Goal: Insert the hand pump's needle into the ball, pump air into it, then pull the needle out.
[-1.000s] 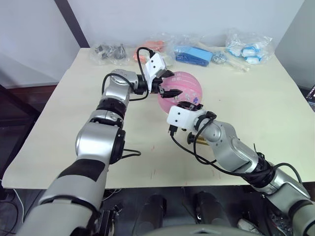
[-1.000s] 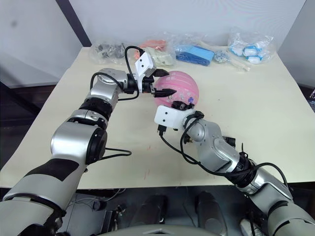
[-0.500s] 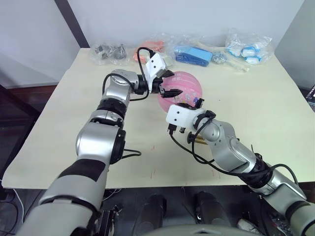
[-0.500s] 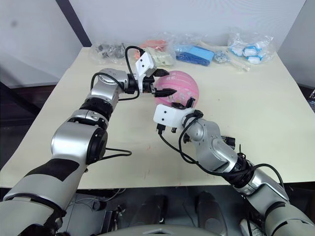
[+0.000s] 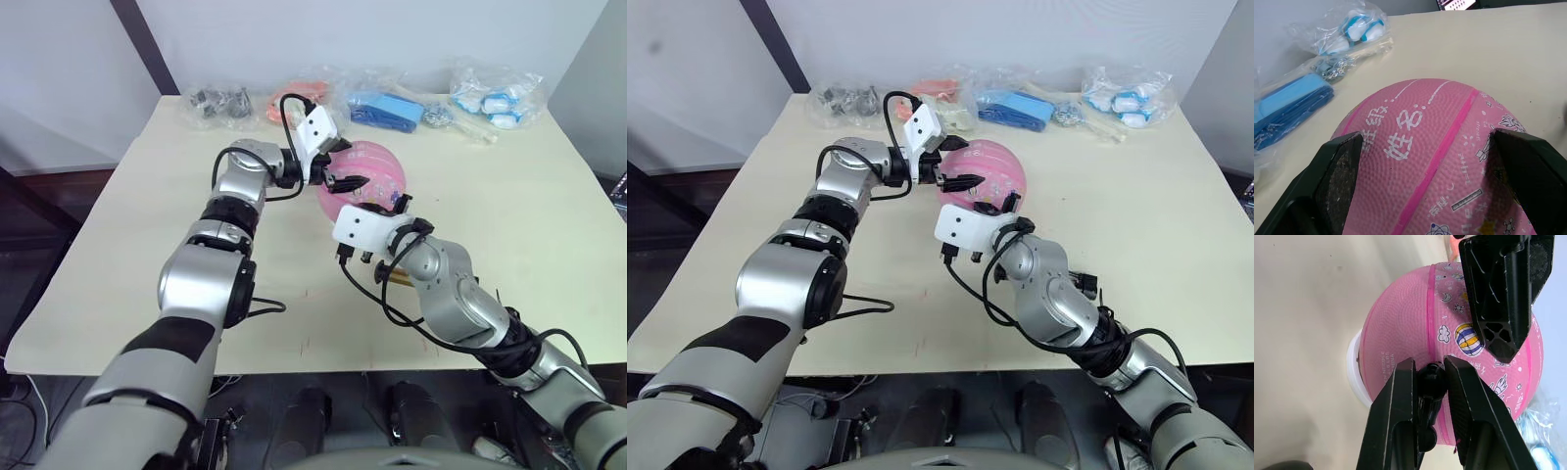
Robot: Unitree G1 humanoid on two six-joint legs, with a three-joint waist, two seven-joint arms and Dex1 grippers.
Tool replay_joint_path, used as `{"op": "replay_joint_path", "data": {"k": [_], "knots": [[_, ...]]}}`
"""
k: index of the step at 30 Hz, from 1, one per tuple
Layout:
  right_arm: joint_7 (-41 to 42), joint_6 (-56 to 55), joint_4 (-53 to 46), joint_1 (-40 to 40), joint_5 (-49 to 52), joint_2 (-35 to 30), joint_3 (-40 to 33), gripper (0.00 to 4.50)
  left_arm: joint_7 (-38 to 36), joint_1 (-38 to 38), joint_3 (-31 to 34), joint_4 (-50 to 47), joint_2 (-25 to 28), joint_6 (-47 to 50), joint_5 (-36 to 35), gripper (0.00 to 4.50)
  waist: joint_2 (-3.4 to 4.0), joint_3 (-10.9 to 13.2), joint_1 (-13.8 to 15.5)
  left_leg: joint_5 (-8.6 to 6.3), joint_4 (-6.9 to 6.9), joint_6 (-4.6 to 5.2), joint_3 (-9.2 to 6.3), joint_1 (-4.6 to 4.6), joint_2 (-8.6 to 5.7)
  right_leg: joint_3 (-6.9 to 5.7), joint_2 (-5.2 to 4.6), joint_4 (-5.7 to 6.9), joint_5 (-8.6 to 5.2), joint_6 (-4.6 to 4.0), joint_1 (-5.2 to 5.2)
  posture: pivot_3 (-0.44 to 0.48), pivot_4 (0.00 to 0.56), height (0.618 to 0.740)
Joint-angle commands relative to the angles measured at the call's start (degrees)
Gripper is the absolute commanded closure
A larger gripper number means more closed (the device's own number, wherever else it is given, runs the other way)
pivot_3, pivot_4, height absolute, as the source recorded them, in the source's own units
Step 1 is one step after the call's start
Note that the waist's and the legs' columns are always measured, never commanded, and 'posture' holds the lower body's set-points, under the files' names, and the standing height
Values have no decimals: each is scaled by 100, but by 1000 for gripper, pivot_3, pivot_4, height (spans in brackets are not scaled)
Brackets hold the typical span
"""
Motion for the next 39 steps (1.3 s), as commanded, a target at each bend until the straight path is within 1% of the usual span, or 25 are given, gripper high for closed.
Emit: {"op": "replay_joint_path", "data": {"k": [1, 10, 20, 23, 29, 39], "knots": [[82, 103, -407, 20, -193, 73, -10, 4187, 351, 242, -280, 191, -15, 49, 406, 0, 0, -1, 0, 2, 0, -3, 0, 0, 0, 0, 0, 0, 0, 0, 0, 0, 150, 740], [171, 226, -574, 129, -389, 300, -78, 4187, 907, 343, -535, 186, -65, -290, 679, 0, -2, -18, 9, 4, -1, -6, -4, 0, -3, -1, -3, 0, 0, 0, 0, 0, 150, 740], [254, 547, -978, 387, -358, 711, -272, 4187, 950, 425, -605, 211, -81, -387, 729, 0, -5, -35, 11, 4, -1, -7, -7, 0, -5, -2, -3, 0, 0, 0, 1, 0, 150, 740], [214, 699, -1158, 511, -242, 880, -454, 4187, 971, 430, -629, 239, -74, -409, 738, 0, -6, -38, 15, 4, -1, -8, -9, 0, -6, -3, -4, 0, 0, 0, 1, 0, 150, 740], [191, 703, -1288, 626, -152, 943, -605, 4187, 1034, 400, -665, 275, -79, -397, 738, 0, -6, -39, 17, 4, -2, -8, -13, 0, -7, -5, -4, 0, -1, 1, 1, 0, 150, 740], [132, 467, -1424, 698, -115, 959, -600, 4187, 1107, 376, -684, 314, -56, -332, 733, 0, -7, -39, 15, 4, -2, -8, -13, 0, -8, -6, -5, -1, -1, 1, 2, 0, 150, 740]]}}
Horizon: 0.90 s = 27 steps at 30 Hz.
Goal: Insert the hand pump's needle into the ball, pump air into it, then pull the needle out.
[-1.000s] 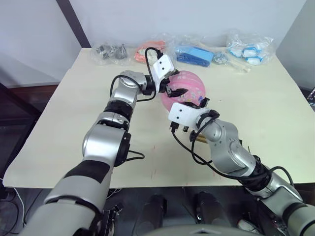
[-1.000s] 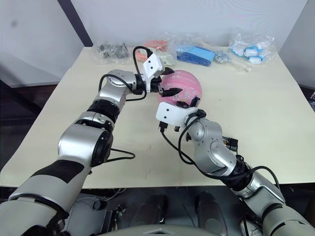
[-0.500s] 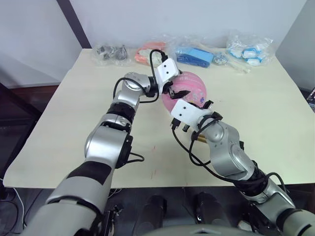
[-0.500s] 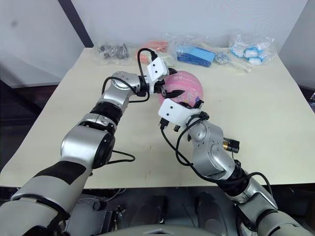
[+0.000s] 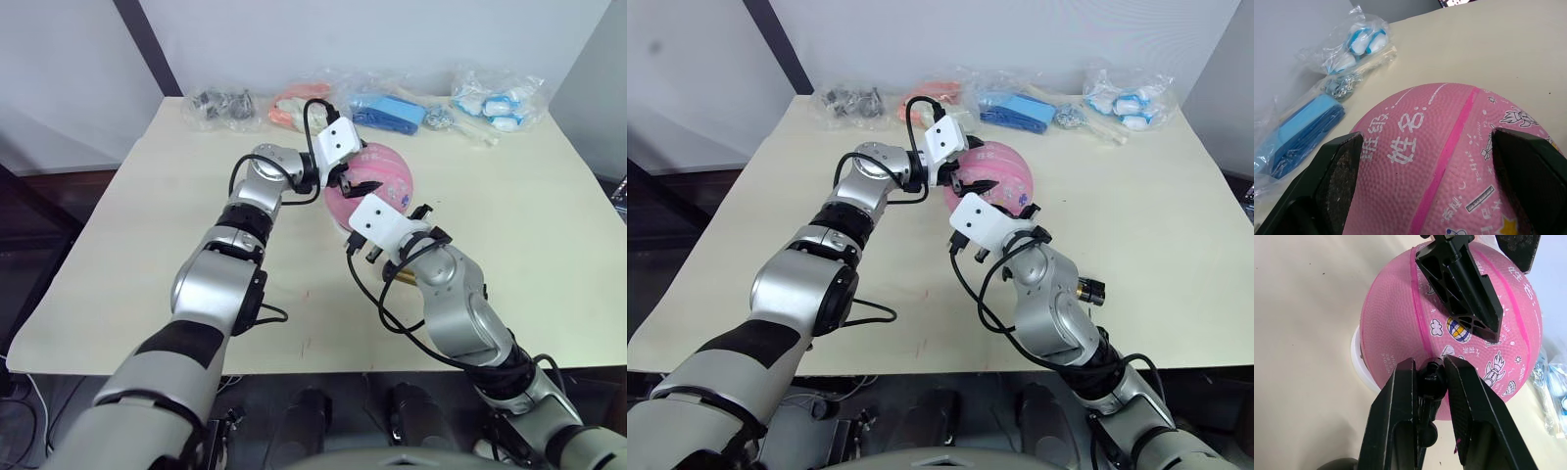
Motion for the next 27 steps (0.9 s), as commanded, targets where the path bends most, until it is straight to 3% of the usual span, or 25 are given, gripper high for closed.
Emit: {"op": "replay_joint_path", "data": {"k": [1, 21, 27], "knots": [[31, -266, -850, -4, 145, 175, 95, 4187, 474, 229, -253, 437, 162, 328, 486, 0, 0, 0, 0, 0, 0, 0, 0, 0, 0, 0, 0, 0, 0, 0, 0, 0, 150, 740], [111, 302, -1533, 82, 491, 358, -165, 4187, 500, 219, -278, 460, 114, 358, 467, 0, -1, -18, -35, 0, -2, 0, -16, 2, 0, 1, 0, 1, -1, 1, -1, 0, 150, 740], [91, 659, -1923, 147, 830, 370, -311, 4187, 512, 212, -257, 461, 98, 367, 474, 0, -2, -50, -34, -14, -17, 23, -26, 92, 0, -3, 1, -21, -15, 21, 93, 0, 150, 740]]}}
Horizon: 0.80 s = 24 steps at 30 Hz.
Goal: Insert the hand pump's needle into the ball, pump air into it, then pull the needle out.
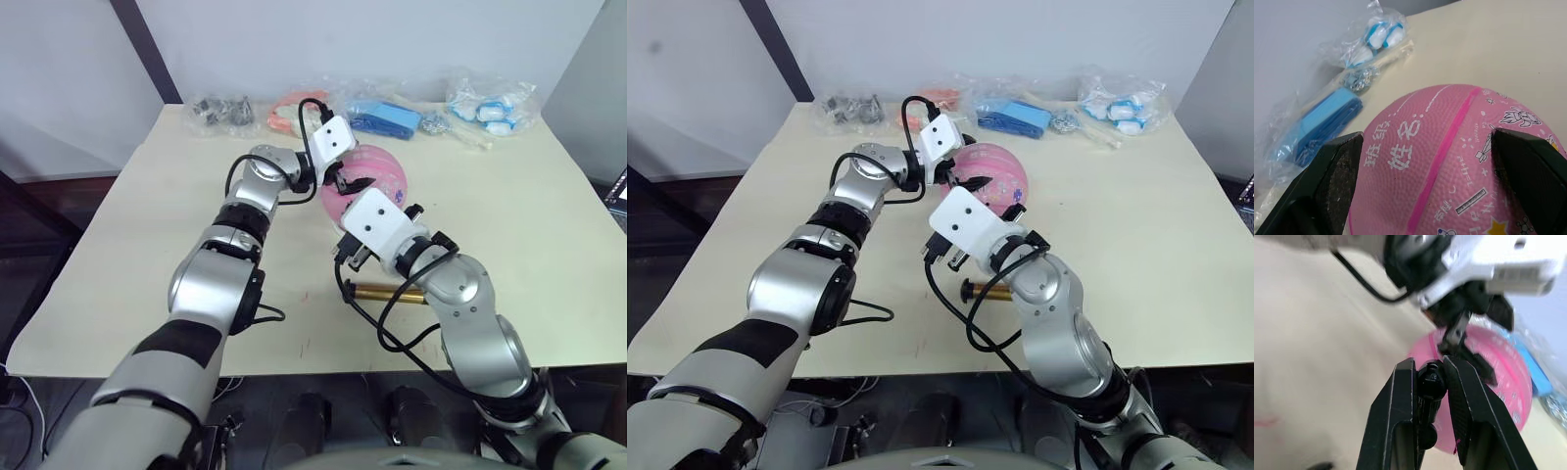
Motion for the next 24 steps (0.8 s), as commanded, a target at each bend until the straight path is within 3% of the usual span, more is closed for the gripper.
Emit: {"op": "replay_joint_path", "data": {"k": [1, 7, 17, 24], "knots": [[-86, 206, -407, 40, 176, 17, -131, 4187, 121, 214, -215, 339, 29, 254, 370, 0, -1, -1, 1, 0, 0, 0, -3, -1, 0, -1, 0, -1, 1, -2, 0, 0, 150, 740], [-286, 585, -960, 509, 349, -267, -370, 4187, -6, 213, -87, 297, 25, 265, 224, 0, -4, -4, 10, 0, 1, -1, -7, -3, -1, -1, -1, -3, 6, -10, -1, 0, 150, 740], [-118, 899, -1224, 802, 1001, -1180, -2443, 4187, -375, 339, 401, 39, 66, 127, -276, 0, -4, -3, 12, 0, -1, 0, -7, -7, -1, -2, -1, -5, 5, -9, -2, 0, 150, 740], [-96, 702, -1054, 756, 1669, -1459, -2606, 4187, -734, 483, 673, -214, 95, 178, -609, 0, -1, 1, 5, 0, -9, 0, -5, -10, -1, -1, -2, -8, 5, -11, -6, 0, 150, 740]]}}
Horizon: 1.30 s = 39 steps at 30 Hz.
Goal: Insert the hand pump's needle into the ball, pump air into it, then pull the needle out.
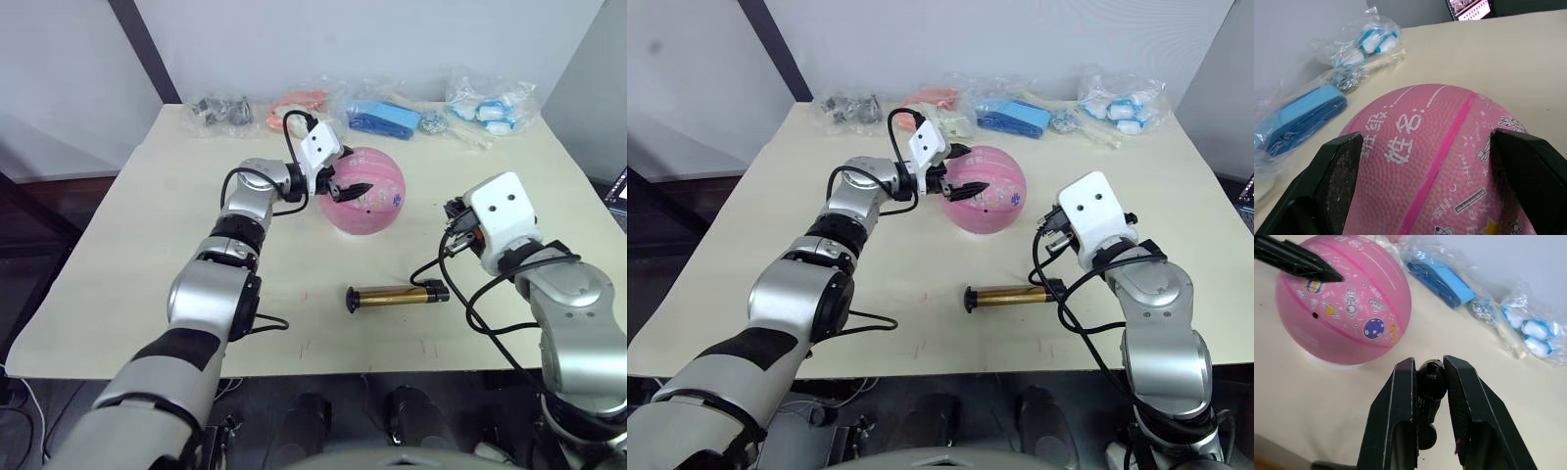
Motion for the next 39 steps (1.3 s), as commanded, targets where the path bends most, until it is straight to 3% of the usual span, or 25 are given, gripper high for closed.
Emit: {"op": "replay_joint_path", "data": {"k": [1, 10, 17, 19, 20, 21, 24, 26, 34, 39], "knots": [[-37, -177, -28, -19, 317, -99, -87, 4187, -134, 153, 117, -125, 92, 127, -92, 0, 0, 1, 4, 0, 0, 0, -1, -2, 0, -1, 0, -1, 0, 0, 0, 0, 150, 740], [-260, -384, 312, 45, 907, 65, -56, 4187, -628, 473, 485, -735, 202, 325, -629, 0, 2, 5, 3, 0, -2, 0, -3, -17, 0, -1, 0, -7, 0, 0, -16, 0, 150, 740], [-396, -285, 234, 246, 1395, 285, -95, 4187, -1179, 1067, 813, -1886, 532, 1194, -1346, 0, 5, 10, -6, 1, -7, 0, 2, -33, 2, 11, 0, 1, 1, -2, -43, 0, 150, 740], [-438, -306, 253, 340, 1493, 277, -137, 3129, -1382, 1296, 887, -2335, 692, 1608, -1596, 0, 6, 12, -2, 1, -7, 0, 1, -38, 2, 11, 0, 1, 1, -2, -47, 0, 150, 740], [-469, -315, 261, 379, 1539, 283, -168, 2887, -1506, 1417, 909, -2585, 767, 1855, -1740, 0, 6, 13, -1, 1, -6, 0, 1, -39, 3, 11, 0, 1, 1, -2, -48, 0, 150, 740], [-477, -314, 251, 419, 1598, 275, -191, 2292, -1595, 1534, 928, -2812, 838, 2049, -1848, 0, 6, 14, 2, 1, -6, -1, 1, -39, 3, 11, 0, 1, 1, -2, -48, 0, 150, 740], [-455, -313, 241, 515, 1830, 346, -340, 1164, -2003, 2000, 948, -3496, 1216, 2665, -2177, 0, 11, 17, -15, 1, -7, -1, 1, -39, 3, 12, 0, 0, 1, -2, -48, 0, 150, 740], [-425, -313, 182, 582, 2001, 342, -463, 103, -2177, 2267, 929, -3862, 1422, 2982, -2344, 0, 15, 20, -8, 0, -8, -1, 4, -37, 5, 14, 0, 1, 1, -3, -48, 0, 150, 740], [-34, -492, -534, 1161, 2830, 155, -1335, 39, -2031, 3000, 987, -4753, 1865, 3673, -2636, 0, 22, 28, 13, 0, -10, 0, 4, -40, 8, 15, 0, -1, 1, -3, -50, 0, 150, 740], [626, -1437, -748, 2115, 3672, 272, -2777, 39, -1749, 3718, 1066, -5271, 2103, 3883, -2638, 0, 26, 30, 13, 0, -25, 0, 6, -34, 13, 16, -2, -8, 0, -4, -48, 0, 150, 740]]}}
